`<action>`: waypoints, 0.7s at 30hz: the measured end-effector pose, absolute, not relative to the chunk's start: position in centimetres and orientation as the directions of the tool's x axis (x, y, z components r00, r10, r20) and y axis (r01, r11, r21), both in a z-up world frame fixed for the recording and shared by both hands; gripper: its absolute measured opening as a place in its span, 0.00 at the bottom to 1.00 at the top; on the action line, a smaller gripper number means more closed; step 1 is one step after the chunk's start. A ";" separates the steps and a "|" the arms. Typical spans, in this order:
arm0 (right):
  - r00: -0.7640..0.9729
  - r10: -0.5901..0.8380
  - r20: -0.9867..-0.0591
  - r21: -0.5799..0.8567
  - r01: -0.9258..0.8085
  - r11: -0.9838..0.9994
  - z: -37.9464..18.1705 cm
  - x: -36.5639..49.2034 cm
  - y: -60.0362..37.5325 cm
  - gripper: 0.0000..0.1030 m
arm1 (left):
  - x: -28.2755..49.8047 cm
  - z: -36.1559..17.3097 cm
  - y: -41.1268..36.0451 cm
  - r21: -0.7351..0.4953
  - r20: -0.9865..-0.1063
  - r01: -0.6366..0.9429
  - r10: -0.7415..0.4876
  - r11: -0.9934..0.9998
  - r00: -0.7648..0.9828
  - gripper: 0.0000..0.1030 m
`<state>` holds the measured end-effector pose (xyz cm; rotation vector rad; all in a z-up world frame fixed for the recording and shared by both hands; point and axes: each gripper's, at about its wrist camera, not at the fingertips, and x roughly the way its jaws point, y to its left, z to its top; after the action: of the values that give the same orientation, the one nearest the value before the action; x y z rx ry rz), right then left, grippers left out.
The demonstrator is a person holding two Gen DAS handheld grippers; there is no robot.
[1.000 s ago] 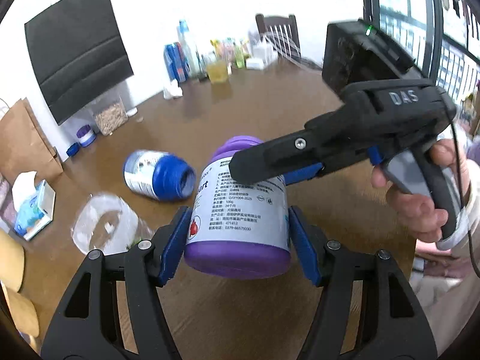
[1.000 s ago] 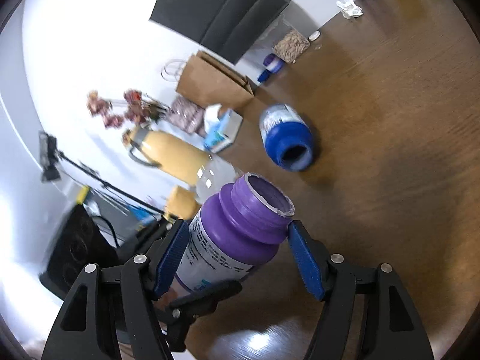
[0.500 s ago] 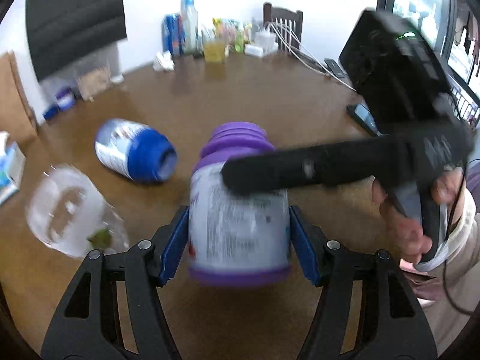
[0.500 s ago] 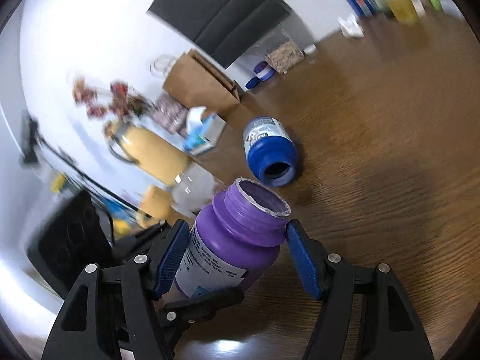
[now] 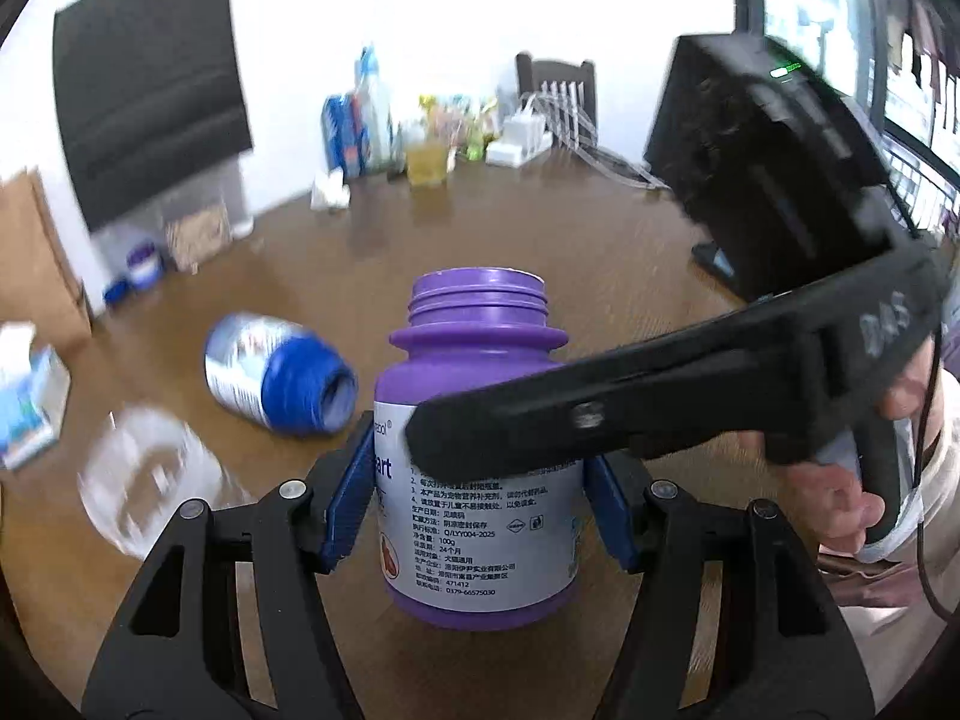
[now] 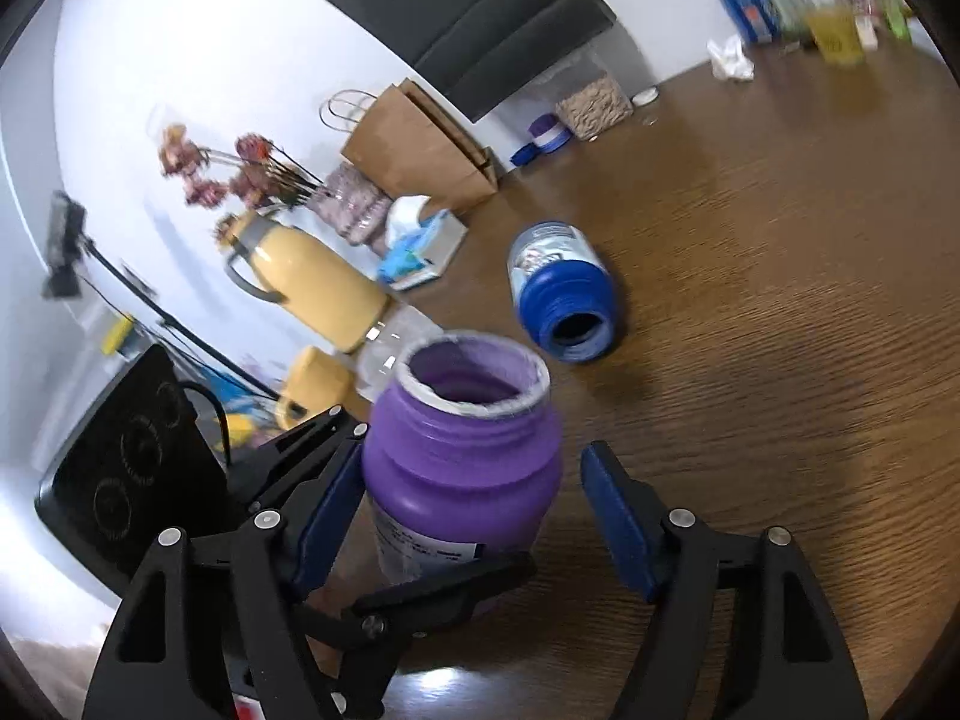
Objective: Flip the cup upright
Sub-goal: 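Close the right tool around the bottle body beside the left tool, then open the left tool to release the bottle into the right tool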
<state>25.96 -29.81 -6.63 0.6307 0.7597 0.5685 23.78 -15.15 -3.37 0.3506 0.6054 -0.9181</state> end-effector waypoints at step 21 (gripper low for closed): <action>0.793 0.311 -0.524 0.206 -0.237 0.950 2.3 30.0 -28.0 0.66 | 31.4 0.7 -19.3 0.114 -0.581 0.840 -0.650 0.530 0.490 0.91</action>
<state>29.97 -27.97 2.26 0.1322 0.5850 0.2955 31.39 -19.25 0.70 0.4139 0.5120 -0.9370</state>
